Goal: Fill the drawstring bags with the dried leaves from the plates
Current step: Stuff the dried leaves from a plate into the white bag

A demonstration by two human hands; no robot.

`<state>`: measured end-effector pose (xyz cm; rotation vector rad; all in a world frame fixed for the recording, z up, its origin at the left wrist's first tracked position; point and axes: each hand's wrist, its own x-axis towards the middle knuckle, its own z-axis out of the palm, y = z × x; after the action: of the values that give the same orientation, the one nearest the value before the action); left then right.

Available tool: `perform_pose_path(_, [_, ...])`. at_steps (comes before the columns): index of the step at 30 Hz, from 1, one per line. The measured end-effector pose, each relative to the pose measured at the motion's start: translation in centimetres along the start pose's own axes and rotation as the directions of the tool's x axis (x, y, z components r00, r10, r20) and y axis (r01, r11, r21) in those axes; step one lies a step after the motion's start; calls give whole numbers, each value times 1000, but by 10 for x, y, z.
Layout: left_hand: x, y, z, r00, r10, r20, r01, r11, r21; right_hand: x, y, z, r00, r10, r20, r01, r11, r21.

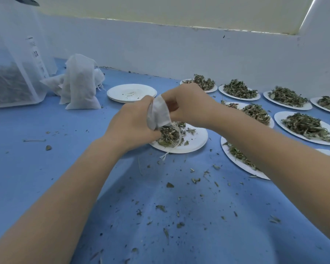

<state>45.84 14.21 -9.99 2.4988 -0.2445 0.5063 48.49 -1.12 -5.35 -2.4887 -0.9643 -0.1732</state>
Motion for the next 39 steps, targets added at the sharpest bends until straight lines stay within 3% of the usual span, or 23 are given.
perform_pose_path(4, [1,-4,-6,999,-46,-22,46,999,-12,1,1,2,994,-1,106,-24,972,233])
perform_pose_path(10, [2,-16,-19,995,-102,24,101,995,24,3,6,-12,973,-30,228,-1,991,133])
perform_pose_path(13, [1,-20,-24,990,-135,50,133,990,44,4,13,-15,994,-17,112,-11,970,241])
perform_pose_path(15, [0,-24,-27,987,-160,31,159,986,48,3,19,-12,996,86,16,-87,942,323])
perform_pose_path(17, [0,-29,-29,983,-184,10,184,982,54,0,25,-6,984,163,68,-171,975,139])
perform_pose_path(20, [0,-32,-32,980,-200,10,200,979,40,-3,24,6,932,210,295,-188,977,-99])
perform_pose_path(23, [0,-32,-31,980,-200,18,199,979,38,-1,24,18,922,169,348,-91,969,-230])
perform_pose_path(25, [0,-31,-30,981,-193,23,191,980,47,1,26,22,933,132,335,-22,950,-312])
perform_pose_path(32, [0,-31,-24,982,-178,70,171,981,97,-4,29,15,970,88,228,-27,966,-256])
perform_pose_path(39, [0,-32,-22,983,-143,117,114,968,223,-5,24,-18,992,119,-42,-123,986,-112])
